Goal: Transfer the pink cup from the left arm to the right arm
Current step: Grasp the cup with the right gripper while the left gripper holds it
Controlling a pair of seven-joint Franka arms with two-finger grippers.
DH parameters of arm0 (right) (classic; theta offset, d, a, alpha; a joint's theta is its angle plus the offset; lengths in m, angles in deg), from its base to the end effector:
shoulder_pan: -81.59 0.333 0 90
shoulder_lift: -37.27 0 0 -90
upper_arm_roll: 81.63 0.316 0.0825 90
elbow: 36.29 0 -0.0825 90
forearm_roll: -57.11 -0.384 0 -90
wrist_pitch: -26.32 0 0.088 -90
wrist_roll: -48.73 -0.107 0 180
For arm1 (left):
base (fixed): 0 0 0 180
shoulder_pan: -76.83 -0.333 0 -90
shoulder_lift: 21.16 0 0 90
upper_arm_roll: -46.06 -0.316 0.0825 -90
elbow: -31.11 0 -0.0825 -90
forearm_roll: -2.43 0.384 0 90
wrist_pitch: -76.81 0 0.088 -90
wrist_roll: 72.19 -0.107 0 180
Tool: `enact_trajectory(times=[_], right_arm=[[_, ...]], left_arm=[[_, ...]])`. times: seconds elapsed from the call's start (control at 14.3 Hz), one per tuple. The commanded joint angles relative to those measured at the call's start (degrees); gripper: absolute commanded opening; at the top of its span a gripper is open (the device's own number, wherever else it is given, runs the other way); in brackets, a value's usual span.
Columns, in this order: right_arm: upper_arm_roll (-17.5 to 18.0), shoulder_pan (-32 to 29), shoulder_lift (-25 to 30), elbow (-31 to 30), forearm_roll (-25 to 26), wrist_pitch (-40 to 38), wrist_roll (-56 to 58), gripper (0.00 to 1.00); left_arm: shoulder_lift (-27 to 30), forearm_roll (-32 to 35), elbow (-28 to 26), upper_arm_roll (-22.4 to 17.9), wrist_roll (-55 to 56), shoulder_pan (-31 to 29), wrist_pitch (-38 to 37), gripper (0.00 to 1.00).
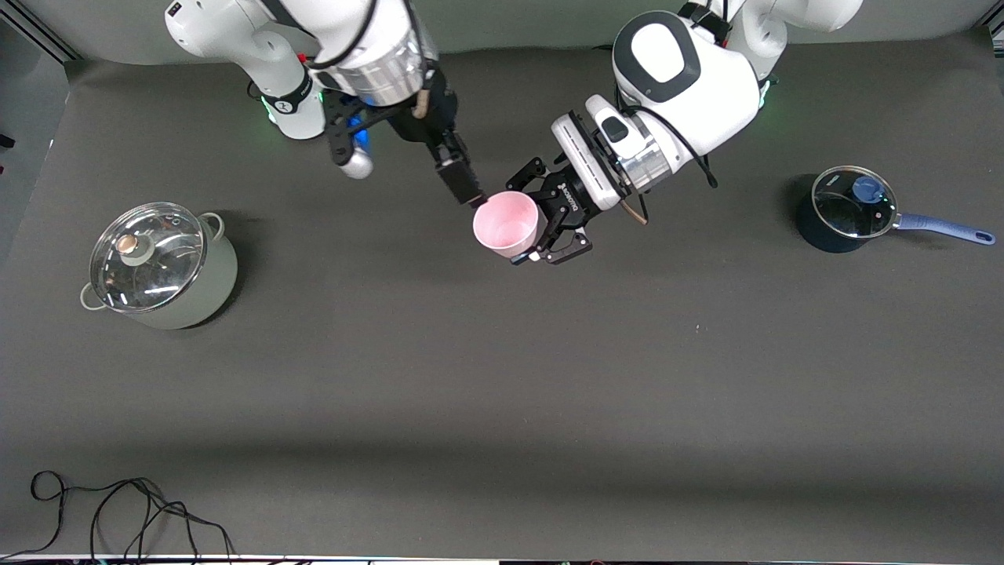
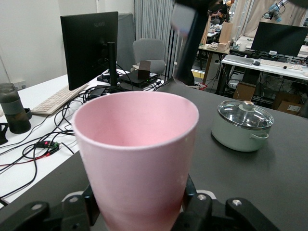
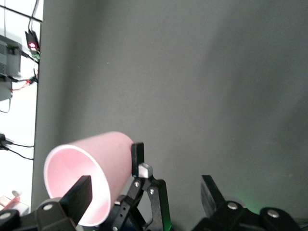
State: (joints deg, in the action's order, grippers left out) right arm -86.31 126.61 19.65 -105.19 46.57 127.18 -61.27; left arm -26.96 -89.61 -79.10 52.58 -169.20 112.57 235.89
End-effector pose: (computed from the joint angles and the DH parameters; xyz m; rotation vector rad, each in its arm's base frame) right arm 0.4891 0.4497 0.6346 -2.3402 1.6369 0.1303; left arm 0.4843 -0.3778 0.4857 1.9011 -1.0979 1.1810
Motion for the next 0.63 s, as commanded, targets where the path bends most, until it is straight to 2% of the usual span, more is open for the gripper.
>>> enact_trajectory(times=[0.0, 0.21, 0.28, 0.35, 0.42, 0.56], right_arm=[[-0.3, 1.0, -3.6, 3.9, -0.1, 0.9, -1.6, 1.0], [-0.3, 1.0, -5.3, 4.7, -0.1, 1.3, -1.6, 0.98], [-0.3, 1.0, -5.4, 4.7, 0.0, 1.3, -1.5, 0.9], [-0.4, 1.0, -5.3, 4.8, -0.1, 1.3, -1.5, 0.75], [-0.4, 0.8, -5.2, 5.0, -0.1, 1.3, -1.5, 0.69], [-0.7, 0.4, -5.1, 6.4, -0.1, 1.2, -1.1, 0.69]], left_arm=[[1.0, -1.6, -0.1, -0.4, -1.2, 1.3, 1.0, 0.38], [0.8, -1.6, 0.1, -0.4, -1.2, 2.0, 1.6, 0.38], [0.8, -1.6, 0.1, -0.4, -1.2, 2.0, 1.6, 0.38], [0.7, -1.7, 0.1, -0.4, -1.2, 2.0, 1.6, 0.38], [0.7, -1.7, 0.3, -0.4, -1.2, 2.0, 1.6, 0.38], [0.5, -1.7, 0.3, -0.4, -1.2, 2.0, 1.7, 0.39]])
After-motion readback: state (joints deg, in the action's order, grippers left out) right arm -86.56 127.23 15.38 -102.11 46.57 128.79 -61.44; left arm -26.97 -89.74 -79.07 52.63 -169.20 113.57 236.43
